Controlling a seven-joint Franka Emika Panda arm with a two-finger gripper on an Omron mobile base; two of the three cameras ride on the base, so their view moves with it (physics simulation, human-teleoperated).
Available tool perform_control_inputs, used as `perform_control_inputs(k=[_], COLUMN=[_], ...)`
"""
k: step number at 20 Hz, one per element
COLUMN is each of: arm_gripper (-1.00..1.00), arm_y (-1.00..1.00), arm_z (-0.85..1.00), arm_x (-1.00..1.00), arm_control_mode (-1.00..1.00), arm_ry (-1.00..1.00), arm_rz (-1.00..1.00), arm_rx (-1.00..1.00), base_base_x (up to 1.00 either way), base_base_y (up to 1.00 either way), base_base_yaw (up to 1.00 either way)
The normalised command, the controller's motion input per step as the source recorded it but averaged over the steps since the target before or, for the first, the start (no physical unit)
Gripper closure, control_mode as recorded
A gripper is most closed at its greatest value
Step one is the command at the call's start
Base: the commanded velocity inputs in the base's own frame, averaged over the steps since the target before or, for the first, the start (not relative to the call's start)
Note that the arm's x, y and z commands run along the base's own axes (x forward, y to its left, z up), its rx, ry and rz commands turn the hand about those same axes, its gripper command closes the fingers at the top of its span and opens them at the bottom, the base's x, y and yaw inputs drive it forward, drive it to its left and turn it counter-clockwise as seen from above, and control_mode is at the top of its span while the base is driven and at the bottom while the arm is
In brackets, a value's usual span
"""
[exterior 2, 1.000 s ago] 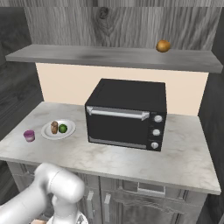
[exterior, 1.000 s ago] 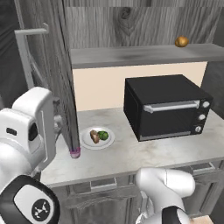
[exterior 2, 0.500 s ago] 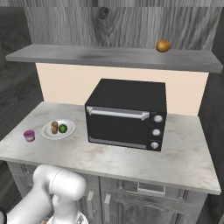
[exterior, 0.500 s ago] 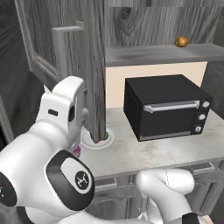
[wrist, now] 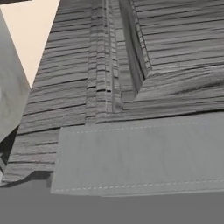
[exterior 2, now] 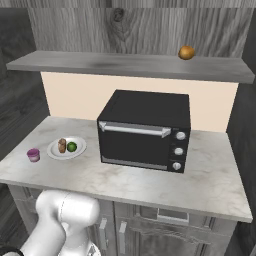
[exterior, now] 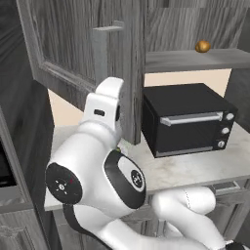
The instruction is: Pick the avocado and bread from the counter and place them on the plate. Then pick the jam from the cabinet and place it next to the plate. Lastly close the cabinet door.
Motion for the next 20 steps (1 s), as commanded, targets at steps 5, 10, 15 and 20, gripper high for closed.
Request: perform_control_inputs(k=[5, 10, 15, 20], arm_gripper=[-1.0, -1.0, -1.0, -1.0], arm_y=[-0.35, -0.35, -0.35, -0.3], arm_z=[0.0, 0.0, 0.0, 0.0], arm_x=[0.84, 0.87, 0.86, 0.85], arm_control_mode=[-1.0, -1.0, -1.0, -1.0], arm_ry=[0.0, 0.0, 0.0, 0.0], arm_rz=[0.0, 0.0, 0.0, 0.0], arm_rx=[0.03, 0.03, 0.04, 0.04], base_base_x=[0.0, 0.0, 0.0, 0.0], base_base_y=[0.0, 0.0, 0.0, 0.0], base_base_yaw=[0.0, 0.0, 0.0, 0.0])
